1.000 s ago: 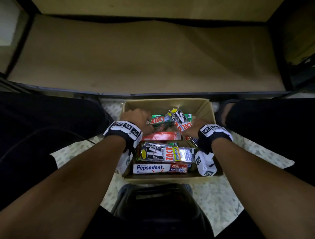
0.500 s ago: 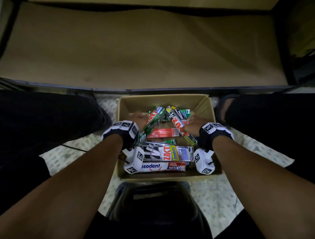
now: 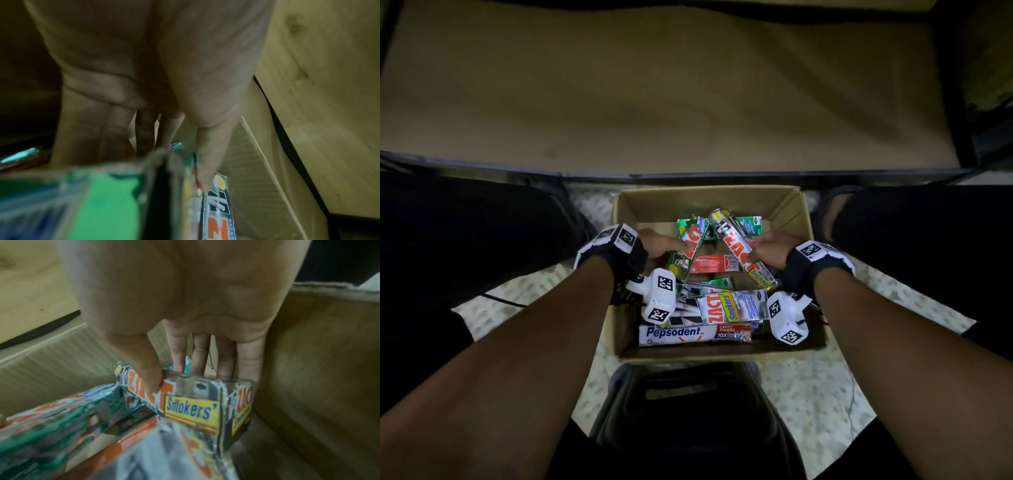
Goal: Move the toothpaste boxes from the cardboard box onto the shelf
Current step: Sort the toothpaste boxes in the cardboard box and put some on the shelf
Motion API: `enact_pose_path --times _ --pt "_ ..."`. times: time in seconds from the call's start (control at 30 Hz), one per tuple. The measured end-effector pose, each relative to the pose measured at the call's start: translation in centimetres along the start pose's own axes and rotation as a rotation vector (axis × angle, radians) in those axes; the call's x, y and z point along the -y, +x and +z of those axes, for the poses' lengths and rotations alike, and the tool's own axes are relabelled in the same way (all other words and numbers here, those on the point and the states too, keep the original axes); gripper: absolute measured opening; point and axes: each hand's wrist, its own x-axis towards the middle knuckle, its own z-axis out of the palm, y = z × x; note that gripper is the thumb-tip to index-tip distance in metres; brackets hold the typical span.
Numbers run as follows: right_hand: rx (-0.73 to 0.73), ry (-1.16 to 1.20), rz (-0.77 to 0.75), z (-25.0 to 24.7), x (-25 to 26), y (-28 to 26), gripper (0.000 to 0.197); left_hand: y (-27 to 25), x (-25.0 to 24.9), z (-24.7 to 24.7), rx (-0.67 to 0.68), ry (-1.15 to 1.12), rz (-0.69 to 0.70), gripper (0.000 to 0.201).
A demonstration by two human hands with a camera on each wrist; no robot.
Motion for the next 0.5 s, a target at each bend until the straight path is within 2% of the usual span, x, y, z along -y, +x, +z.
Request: enact_pose_path --times 0.07,0.13,0.23,0.27,0.37,0.4,0.5 --pt "-0.022 0.033 0.003 0.0 0.1 -0.2 0.044 0.1 0.2 -0.1 -0.015 -0.008 0.017 0.121" --pt "-0.032 0.043 0.001 -0.1 0.1 -0.5 0.048 -3.0 -0.7 0.1 -0.030 -0.009 0.035 0.120" --pt "-0.023 0.027 -0.027 -0.4 0.4 -1.2 0.057 -5.3 -1.3 0.5 -0.064 -0.002 0.081 0.085" --pt "-0.032 0.014 -0.034 -0.5 0.5 -1.6 0.057 -5.8 -1.3 0.6 -0.055 -0.009 0.080 0.081" --pt "-0.084 0.044 -0.037 -1.0 0.7 -3.0 0.050 -5.4 -0.7 0.8 -0.076 -0.012 0.083 0.105" --pt "-0.095 0.067 -0.040 -1.2 0.8 -3.5 0.048 -6.0 -0.7 1.0 -0.087 -0.030 0.092 0.100" --pt "-0.115 0.140 -0.074 -1.6 1.1 -5.0 0.051 -9.9 -1.3 1.8 -0.145 -0.075 0.166 0.048"
